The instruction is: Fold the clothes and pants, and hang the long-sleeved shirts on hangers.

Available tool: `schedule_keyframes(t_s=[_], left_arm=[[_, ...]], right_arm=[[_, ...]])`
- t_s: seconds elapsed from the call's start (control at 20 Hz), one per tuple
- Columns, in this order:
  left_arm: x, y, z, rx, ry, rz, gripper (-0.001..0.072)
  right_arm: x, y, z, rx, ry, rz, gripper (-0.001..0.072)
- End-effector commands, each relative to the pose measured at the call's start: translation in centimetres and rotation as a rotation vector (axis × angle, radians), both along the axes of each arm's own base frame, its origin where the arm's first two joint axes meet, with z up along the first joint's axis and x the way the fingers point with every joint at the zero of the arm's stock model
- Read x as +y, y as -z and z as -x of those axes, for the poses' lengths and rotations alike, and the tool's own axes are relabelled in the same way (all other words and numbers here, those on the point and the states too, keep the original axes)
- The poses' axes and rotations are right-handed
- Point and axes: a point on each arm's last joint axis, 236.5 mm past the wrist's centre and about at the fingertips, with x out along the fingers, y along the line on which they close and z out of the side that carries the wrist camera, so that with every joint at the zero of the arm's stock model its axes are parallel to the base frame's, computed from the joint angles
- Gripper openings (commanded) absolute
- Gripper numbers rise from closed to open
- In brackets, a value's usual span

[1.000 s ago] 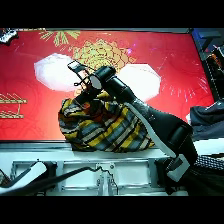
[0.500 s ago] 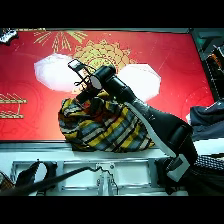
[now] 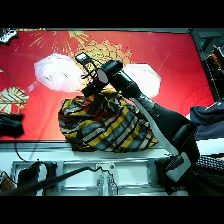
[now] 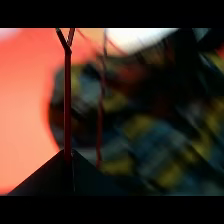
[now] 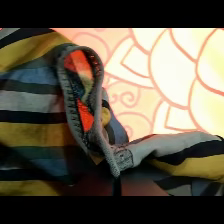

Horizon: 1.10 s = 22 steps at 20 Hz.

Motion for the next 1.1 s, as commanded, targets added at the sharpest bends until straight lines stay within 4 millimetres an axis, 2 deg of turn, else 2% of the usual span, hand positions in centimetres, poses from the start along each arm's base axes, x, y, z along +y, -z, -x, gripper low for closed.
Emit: schedule_keyframes(t_s=[0.0, 0.1, 0.25, 0.35, 0.55, 0.7, 0.8, 0.9, 1.05], left_arm=[[-6.1, 2.7, 4.9, 0.090, 0.240, 0.141, 0.0014], [-7.3, 2.0, 5.6, 0.001, 0.330, 0.121, 0.0014], [-7.4, 0.9, 6.0, -0.123, 0.367, 0.048, 0.0014], [-6.8, 1.2, 6.1, -0.136, 0.366, 0.003, 0.0014], [-4.7, 1.5, 4.9, -0.162, 0.326, -0.098, 0.0014], [-5.0, 1.6, 5.6, -0.159, 0.352, -0.104, 0.0014], [-4.3, 2.0, 6.1, -0.152, 0.350, -0.145, 0.0014], [-3.7, 1.8, 5.6, -0.177, 0.327, -0.172, 0.0013], [-3.3, -0.2, 3.6, -0.284, 0.276, -0.175, 0.0014]], right_arm=[[-0.8, -1.3, -0.8, -0.020, 0.025, -0.018, 0.0064], [-0.9, -1.8, -0.8, -0.026, 0.025, -0.024, 0.0064], [-1.1, -2.0, -0.4, -0.017, 0.023, -0.020, 0.0064], [-1.2, -2.1, 0.0, -0.003, 0.019, -0.017, 0.0064], [-1.5, -2.9, 1.0, 0.017, 0.011, -0.019, 0.0064], [-1.6, -3.4, 0.9, 0.005, 0.012, -0.022, 0.0064], [-1.8, -3.3, 1.3, 0.019, 0.009, -0.012, 0.0064], [-2.0, -3.1, 1.7, 0.035, 0.004, -0.002, 0.0064], [-2.0, -3.1, 1.9, 0.040, 0.000, 0.004, 0.0064]])
